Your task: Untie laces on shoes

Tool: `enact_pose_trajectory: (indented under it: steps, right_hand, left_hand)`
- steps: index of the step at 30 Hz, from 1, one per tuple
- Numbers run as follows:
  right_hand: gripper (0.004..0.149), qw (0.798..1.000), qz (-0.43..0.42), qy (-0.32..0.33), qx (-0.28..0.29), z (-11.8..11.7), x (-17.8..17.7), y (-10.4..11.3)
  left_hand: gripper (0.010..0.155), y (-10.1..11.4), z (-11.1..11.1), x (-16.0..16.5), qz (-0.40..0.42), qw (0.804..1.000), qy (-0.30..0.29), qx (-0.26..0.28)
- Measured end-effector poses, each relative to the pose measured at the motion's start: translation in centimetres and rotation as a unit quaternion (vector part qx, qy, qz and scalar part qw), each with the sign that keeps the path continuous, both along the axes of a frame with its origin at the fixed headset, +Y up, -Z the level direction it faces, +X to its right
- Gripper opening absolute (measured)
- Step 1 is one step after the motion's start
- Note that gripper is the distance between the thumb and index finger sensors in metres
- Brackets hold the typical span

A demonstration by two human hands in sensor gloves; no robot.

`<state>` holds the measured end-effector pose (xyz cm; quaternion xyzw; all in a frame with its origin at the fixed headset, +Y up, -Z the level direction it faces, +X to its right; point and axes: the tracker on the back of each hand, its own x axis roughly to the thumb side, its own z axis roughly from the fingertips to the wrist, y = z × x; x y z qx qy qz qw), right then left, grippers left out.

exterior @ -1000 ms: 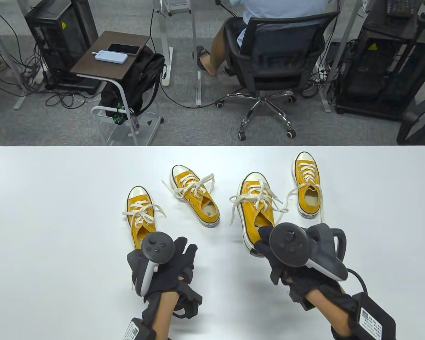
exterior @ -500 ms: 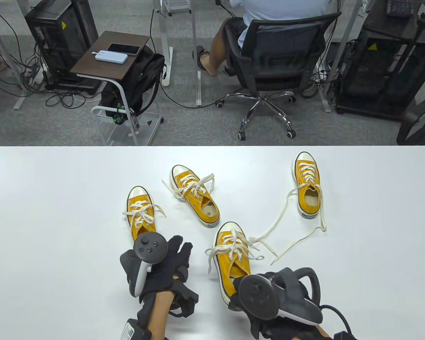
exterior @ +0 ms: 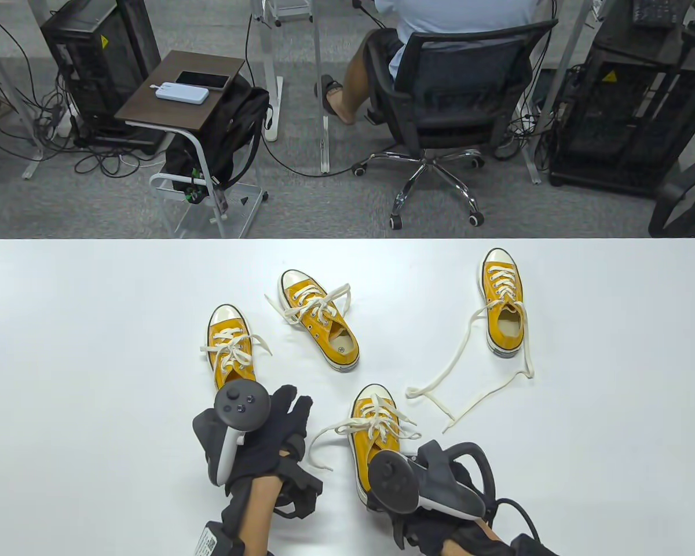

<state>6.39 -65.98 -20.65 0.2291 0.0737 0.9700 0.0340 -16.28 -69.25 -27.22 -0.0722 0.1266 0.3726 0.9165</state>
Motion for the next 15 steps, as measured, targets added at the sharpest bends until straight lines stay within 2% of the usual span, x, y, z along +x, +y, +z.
enact_pose_trajectory:
  steps: [4, 15]
  right_hand:
    - [0.044, 1.0, 0.018, 0.017, -0.011, 0.6, -0.5, -1.5]
    - [0.049, 0.987, 0.095, 0.055, -0.116, 1.4, -1.6, -6.6]
  left_hand:
    - [0.063, -0.1, 0.0, 0.3, -0.004, 1.0, -0.007, -0.007]
    - [0.063, -0.6, -0.2, 1.3, -0.017, 0.999, -0.029, -0.024]
